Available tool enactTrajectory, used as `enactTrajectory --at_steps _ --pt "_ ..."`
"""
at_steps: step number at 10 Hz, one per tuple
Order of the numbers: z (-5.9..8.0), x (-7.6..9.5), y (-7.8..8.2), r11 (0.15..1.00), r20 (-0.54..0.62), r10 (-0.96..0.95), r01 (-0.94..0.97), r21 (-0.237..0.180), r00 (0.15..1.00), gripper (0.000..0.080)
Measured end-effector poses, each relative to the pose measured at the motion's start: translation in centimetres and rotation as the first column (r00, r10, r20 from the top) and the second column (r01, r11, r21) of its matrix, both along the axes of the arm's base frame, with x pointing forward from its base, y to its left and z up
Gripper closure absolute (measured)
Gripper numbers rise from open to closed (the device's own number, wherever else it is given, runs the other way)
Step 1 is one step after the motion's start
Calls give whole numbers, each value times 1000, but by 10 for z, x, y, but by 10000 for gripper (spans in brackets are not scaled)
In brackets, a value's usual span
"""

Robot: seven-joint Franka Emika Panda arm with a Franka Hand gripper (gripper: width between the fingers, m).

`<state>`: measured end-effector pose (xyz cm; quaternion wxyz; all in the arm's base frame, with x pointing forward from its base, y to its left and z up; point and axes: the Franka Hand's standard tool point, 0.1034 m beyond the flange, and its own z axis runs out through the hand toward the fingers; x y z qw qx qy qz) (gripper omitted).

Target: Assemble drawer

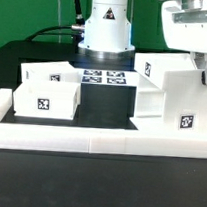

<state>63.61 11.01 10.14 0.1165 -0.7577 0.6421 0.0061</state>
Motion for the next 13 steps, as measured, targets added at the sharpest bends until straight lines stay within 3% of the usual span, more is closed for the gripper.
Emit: enactTrajectory --at_steps 4,8,9,11,12,13 --pt "-2 9 -6 993 -13 -94 95 63 995 755" --pt "-1 9 -4 994 -12 -92 93 64 996 747" --pt "1 8 -2 996 5 -64 64 59 998 573" --pt "12 -23 10 996 59 81 -82 23 995 247" --pt "19 -31 13 990 73 136 -137 13 988 247" --pt "29 -39 11 976 97 218 -219 -5 971 180"
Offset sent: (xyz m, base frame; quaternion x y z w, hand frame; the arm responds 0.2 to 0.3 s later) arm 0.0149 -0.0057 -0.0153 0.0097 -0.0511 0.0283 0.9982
